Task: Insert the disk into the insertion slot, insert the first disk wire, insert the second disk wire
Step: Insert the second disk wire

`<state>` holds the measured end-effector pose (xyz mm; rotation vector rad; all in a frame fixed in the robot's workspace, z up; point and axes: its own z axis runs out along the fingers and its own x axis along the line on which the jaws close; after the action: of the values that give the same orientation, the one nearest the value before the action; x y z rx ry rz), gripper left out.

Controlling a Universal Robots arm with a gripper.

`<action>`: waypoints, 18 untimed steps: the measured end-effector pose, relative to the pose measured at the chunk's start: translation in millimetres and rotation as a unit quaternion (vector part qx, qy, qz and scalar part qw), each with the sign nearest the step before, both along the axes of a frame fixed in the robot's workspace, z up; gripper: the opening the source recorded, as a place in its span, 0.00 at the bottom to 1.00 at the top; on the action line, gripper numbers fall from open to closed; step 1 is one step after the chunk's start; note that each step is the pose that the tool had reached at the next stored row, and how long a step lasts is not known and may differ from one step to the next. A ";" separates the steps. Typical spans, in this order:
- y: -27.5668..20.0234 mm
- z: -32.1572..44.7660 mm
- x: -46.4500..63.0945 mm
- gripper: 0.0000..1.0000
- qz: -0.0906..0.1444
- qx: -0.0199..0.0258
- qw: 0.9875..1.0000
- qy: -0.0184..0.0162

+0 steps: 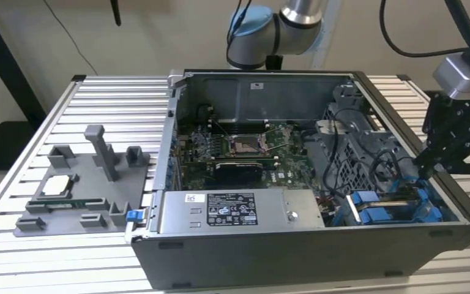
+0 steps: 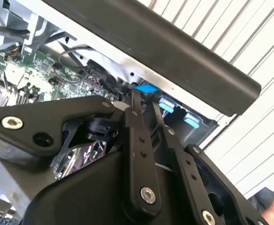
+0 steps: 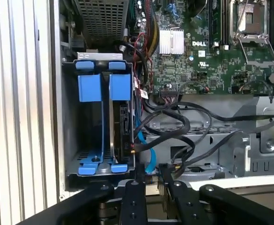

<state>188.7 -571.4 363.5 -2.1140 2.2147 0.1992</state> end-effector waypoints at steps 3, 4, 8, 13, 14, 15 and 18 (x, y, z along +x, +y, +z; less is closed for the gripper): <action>-5.3 -0.1 1.0 1.00 0.000 0.007 1.000 0.003; -7.1 0.0 1.7 1.00 0.000 0.011 1.000 0.003; -12.3 -4.4 3.2 1.00 0.000 0.021 1.000 0.003; -12.9 -10.4 3.4 0.00 0.000 0.031 1.000 0.002; -13.0 -11.0 3.3 0.00 0.000 0.036 0.999 0.002; -13.2 -11.6 3.3 0.00 0.000 0.041 0.999 0.002; -15.0 -13.3 3.3 0.00 0.000 0.047 0.999 0.002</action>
<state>192.0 -586.4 350.2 -2.0668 2.1613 0.3018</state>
